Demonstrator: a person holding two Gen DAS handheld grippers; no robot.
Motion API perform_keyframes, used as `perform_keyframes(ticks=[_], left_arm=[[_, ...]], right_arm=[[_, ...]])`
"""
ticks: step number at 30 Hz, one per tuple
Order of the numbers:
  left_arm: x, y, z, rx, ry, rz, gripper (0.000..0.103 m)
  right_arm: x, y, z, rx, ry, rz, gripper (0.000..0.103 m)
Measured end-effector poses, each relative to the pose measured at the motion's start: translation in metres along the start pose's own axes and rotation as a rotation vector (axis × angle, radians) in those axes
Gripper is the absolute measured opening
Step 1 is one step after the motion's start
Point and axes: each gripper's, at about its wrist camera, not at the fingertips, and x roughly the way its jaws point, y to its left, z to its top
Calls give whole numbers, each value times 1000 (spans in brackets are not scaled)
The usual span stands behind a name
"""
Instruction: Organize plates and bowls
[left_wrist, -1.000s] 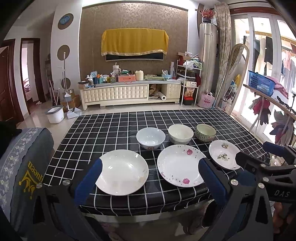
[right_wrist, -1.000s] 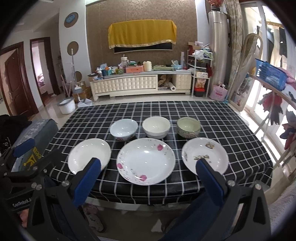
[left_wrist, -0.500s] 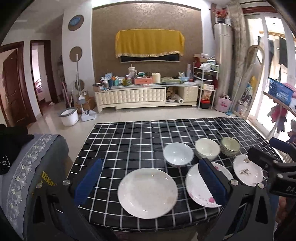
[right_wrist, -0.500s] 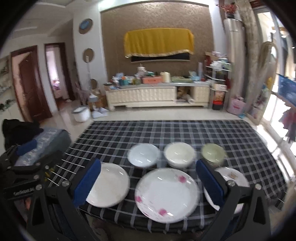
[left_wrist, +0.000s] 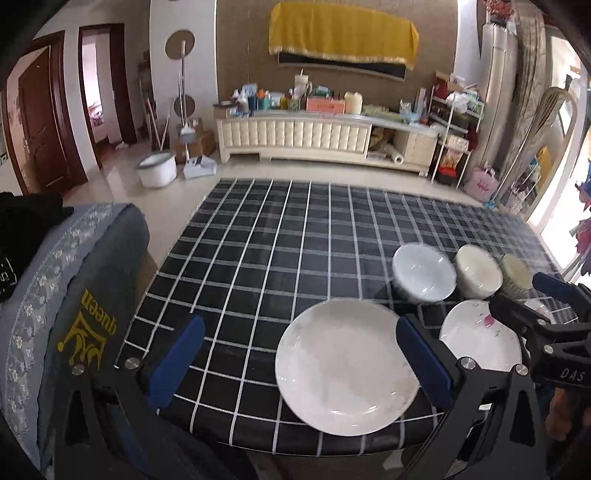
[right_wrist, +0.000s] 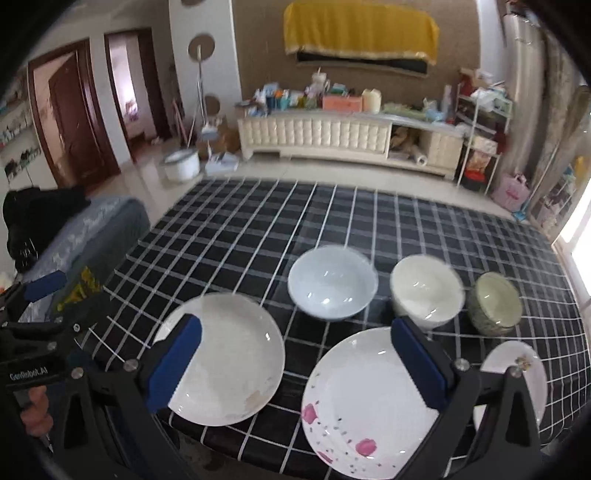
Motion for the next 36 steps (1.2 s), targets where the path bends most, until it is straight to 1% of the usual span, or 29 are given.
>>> perform_keyframes(ticks=[3,5,6,8,11,12,14,15,16,19,21,23,25,27,29,30,31,33,36], left_arm=[[23,7,-9,-25,52,-14,103],[40,14,-16,-61,98,-38,103],[51,18,-21,-85,124,-41,103],[64,20,-27,-101,160,-37,103],[86,23,-36,-119,211,-54,102],[89,25,-38,-125,214,-53,97],[97,28,-41,-133,232,-46,95],[102,29,-42,-134,245,-43,92],[105,30,-43,-134,258,-47,82],[117,33,-49,-141,303,-66,66],[124,33,-53,-135,324,-80,61],[127,33,-55,-128,332,-85,58],[127,32,-56,-120,338,-88,48],[130,31,-57,-119,344,-96,48],[133,30,-59,-122,353,-113,36],[135,29,-60,-124,359,-123,27],[136,28,-61,-122,362,-127,24],[137,25,-61,-100,359,-105,21],[137,25,-62,-98,360,-103,20]], right_arm=[[22,5,-2,-13,57,11,103],[34,8,-5,-29,88,21,102],[40,10,-7,-35,103,36,101],[51,13,-8,-45,129,45,99],[65,17,-11,-70,152,32,91],[69,17,-13,-71,157,26,88],[77,15,-15,-64,169,26,85],[82,14,-16,-60,179,31,82],[87,14,-17,-58,192,31,80],[100,14,-21,-53,227,27,73],[107,14,-25,-48,250,26,69],[113,15,-27,-50,268,27,64],[118,17,-30,-53,287,26,59],[123,17,-34,-57,303,22,55],[127,16,-36,-53,314,19,51],[128,15,-38,-51,320,15,46],[130,15,-40,-53,326,9,42],[132,14,-42,-54,339,3,40],[134,12,-47,-39,346,15,37]])
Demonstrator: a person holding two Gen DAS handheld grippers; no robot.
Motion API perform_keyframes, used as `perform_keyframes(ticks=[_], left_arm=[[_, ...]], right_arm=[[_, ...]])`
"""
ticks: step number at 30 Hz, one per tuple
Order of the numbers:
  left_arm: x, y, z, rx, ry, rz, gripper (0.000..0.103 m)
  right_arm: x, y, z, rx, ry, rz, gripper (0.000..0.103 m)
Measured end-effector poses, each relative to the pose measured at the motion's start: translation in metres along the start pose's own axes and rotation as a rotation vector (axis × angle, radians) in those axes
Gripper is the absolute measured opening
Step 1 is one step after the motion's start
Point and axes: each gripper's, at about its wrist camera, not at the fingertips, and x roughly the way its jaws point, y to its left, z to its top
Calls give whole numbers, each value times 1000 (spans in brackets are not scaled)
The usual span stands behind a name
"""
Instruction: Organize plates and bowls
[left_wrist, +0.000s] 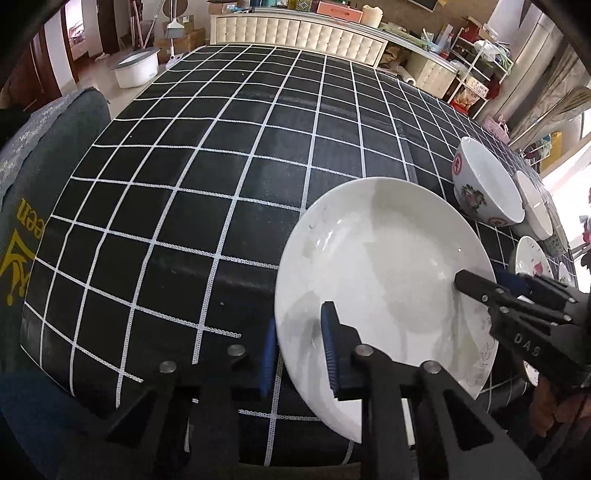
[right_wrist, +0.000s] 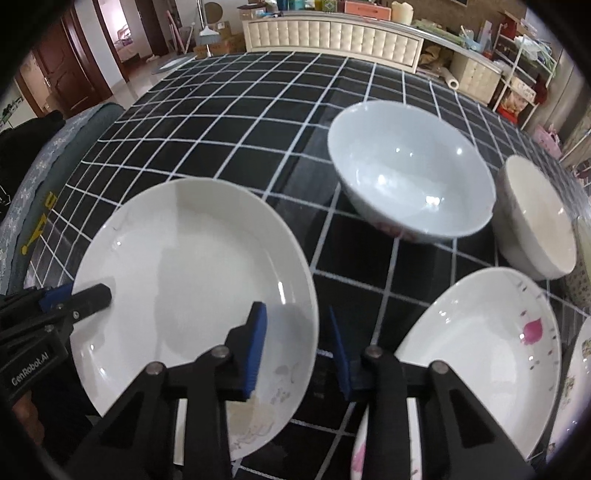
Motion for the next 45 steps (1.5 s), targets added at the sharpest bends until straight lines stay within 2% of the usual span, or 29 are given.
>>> perform_keyframes(ticks=[2,8,14,24,29,34,38,45], left_arm=[[0,1,1,-4,1,3,18],[-3,-3,1,9,3,10,18],[-14,-4,7,7,-27,4,18],[1,-3,7,-12,15,8,18],[3,0,7,-47,16,4,18],[-22,-8,7,-10,-54,73,18],[-52,-8,9,-63,-111,12,18],[-74,-56,3,36,-134,-14,18]], right_arm=[[-1,2,-1,2,-1,9,32],[-6,-3,0,51,3,-4,32],[-18,-3,8,49,-18,-10,32],[3,-9,8,80,47,3,32],[3,-12,6,77,33,30,32],[-26,-22,3,59,-56,19,32],[-49,-39,-5,84,-105,29,32],[-78,-70,-26,147,-158,25,32]])
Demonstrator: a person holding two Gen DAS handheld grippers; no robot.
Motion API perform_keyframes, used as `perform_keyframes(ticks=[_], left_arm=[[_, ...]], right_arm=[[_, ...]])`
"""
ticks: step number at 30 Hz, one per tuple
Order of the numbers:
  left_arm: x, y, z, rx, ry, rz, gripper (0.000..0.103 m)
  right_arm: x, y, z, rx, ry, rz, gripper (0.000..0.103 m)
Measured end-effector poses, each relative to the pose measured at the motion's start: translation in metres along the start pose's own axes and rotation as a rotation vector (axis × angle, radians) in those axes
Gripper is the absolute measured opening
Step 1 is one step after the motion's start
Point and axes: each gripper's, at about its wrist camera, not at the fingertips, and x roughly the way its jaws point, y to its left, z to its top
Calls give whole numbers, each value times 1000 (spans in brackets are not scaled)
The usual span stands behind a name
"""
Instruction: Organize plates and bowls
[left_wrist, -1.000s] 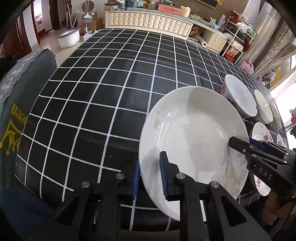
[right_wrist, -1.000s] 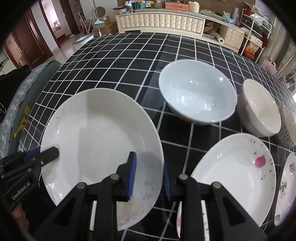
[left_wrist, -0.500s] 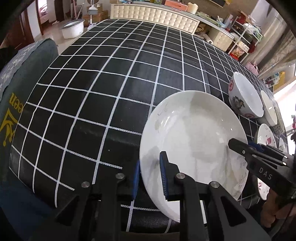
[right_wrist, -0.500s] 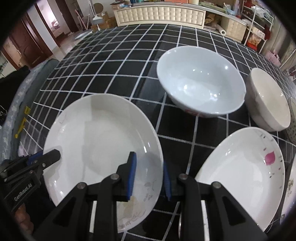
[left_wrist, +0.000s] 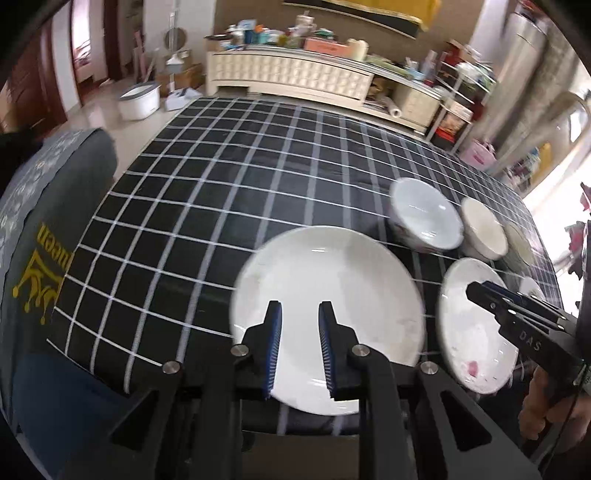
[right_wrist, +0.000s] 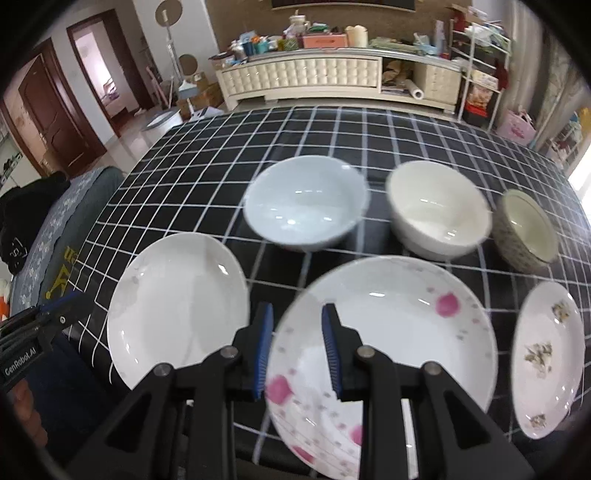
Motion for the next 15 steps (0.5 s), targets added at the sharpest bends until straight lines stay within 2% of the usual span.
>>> perform_keyframes(ticks=[10,15], left_arm=[[11,-90,-13,192,32,-77,18],[36,-119,-14,245,74,-123,18]], right_arm=[[-29,-61,-24,108,-35,-29,32],[-32,-89,-34,169,-32,-48,32]])
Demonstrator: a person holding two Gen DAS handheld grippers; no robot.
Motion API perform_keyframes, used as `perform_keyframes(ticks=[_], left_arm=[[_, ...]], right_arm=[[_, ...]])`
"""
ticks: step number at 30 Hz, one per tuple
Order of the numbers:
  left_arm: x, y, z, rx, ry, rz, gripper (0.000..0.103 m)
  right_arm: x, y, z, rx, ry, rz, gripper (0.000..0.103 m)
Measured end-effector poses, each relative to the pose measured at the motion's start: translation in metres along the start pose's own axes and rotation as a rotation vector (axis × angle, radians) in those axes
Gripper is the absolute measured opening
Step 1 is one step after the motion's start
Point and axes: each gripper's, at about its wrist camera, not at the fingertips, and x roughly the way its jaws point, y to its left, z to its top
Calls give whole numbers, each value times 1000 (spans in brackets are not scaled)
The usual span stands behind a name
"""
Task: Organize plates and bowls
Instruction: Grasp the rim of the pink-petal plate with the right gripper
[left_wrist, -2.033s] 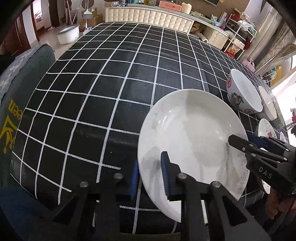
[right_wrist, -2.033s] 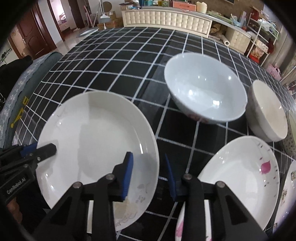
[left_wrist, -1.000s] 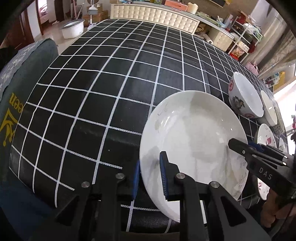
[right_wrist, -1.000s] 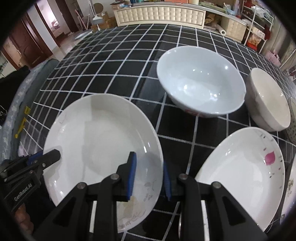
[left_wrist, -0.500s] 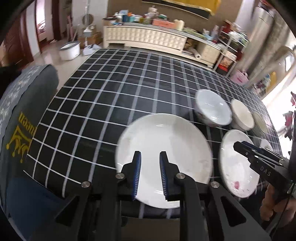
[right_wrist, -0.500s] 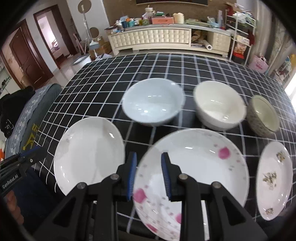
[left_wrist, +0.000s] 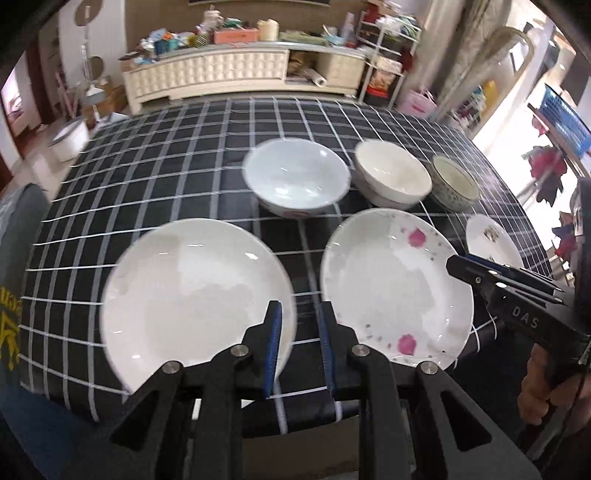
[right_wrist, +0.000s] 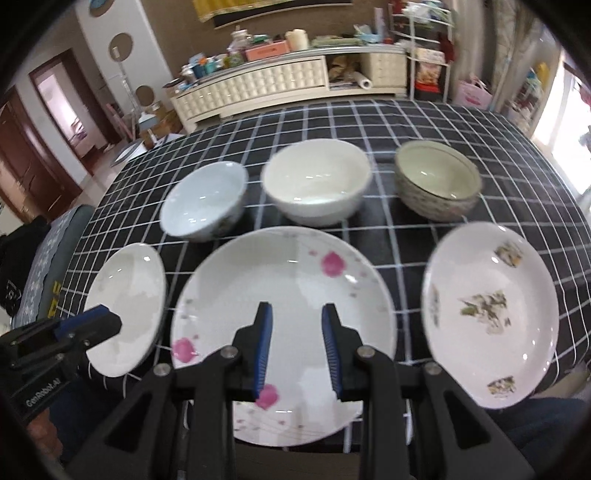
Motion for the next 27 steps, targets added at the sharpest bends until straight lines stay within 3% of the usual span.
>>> perform_keyframes(ticks=[8,27], left_arm=[[37,-23,4,49,85,-20,18],[83,-29,13,94,150,-22,18]], right_arm=[[7,-22,-2,39,10,-17,32],[23,-38,-3,34,25,-61,32]])
